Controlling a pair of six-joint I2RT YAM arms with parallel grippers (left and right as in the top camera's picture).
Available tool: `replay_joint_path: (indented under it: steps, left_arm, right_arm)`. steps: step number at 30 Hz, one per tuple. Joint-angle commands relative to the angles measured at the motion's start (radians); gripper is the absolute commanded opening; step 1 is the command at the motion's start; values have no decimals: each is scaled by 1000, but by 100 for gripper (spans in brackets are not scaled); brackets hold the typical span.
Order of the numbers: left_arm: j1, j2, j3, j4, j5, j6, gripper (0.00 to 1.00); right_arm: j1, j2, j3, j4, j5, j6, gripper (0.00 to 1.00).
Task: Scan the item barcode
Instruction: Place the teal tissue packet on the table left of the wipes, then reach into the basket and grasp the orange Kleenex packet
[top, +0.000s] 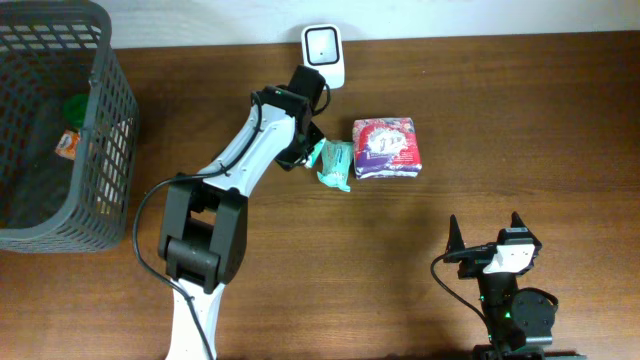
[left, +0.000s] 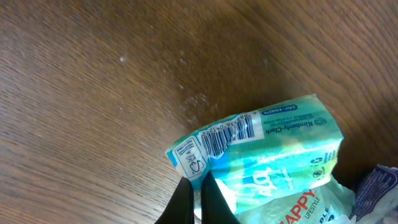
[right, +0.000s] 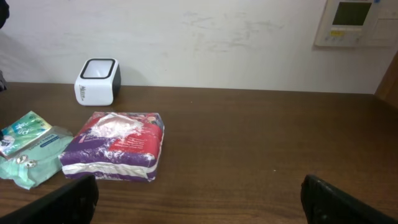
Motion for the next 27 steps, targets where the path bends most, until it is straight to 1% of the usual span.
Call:
replay_joint_path:
  steps: [1, 4, 5, 7, 8, 10, 13, 15, 16, 17, 18, 19, 20, 21, 22, 25, 27]
  left_arm:
    - [-13, -19, -13, 1, 17, 31, 1]
    - [-10, -59, -13, 0, 10, 69, 8]
    - [-8, -76, -13, 0, 9, 71, 14]
    - [-5, -130, -13, 0, 6, 72, 32]
    - [-5, -157, -13, 0, 6, 72, 43]
    - [-5, -184, -13, 2, 3, 98, 51]
    - [1, -262, 9, 1, -36, 194, 56]
    - [18, -314, 46, 1, -35, 293, 56]
    - [38, -364, 77, 1, -35, 381, 56]
    - [64, -419, 106, 1, -35, 446, 60]
    - [89, -462, 120, 1, -35, 469, 82]
    - [126, -523, 126, 2, -36, 497, 89]
    - [159, -567, 126, 1, -56, 513, 89]
    - [193, -602, 126, -1, -80, 519, 95]
    - [252, -647, 126, -5, -111, 520, 99]
    - [472, -733, 126, -7, -117, 520, 99]
    - [592, -739, 126, -19, -117, 520, 99]
  right_arm:
    - [9, -6, -9, -2, 15, 7, 99]
    - [9, -6, -9, -2, 15, 7, 99]
    - [9, -6, -9, -2, 15, 7, 99]
    - [9, -6, -9, -2, 15, 7, 99]
    - [9, -6, -9, -2, 15, 7, 99]
    - [9, -6, -9, -2, 15, 7, 99]
    - [9, -6, -9, -2, 15, 7, 99]
    - [9, -6, -9, -2, 15, 7, 99]
    - [9, -6, -9, -2, 15, 7, 99]
    - [9, -6, -9, -2, 15, 7, 99]
    - [9, -6, -9, -2, 15, 7, 99]
    - [9, -6, -9, -2, 15, 7, 99]
    - [9, -6, -9, -2, 15, 7, 99]
    - [9, -6, -9, -2, 15, 7, 99]
    - [9, -6, -9, -2, 15, 7, 99]
    - [9, -6, -9, -2, 15, 7, 99]
    - [9, -6, -9, -2, 15, 7, 99]
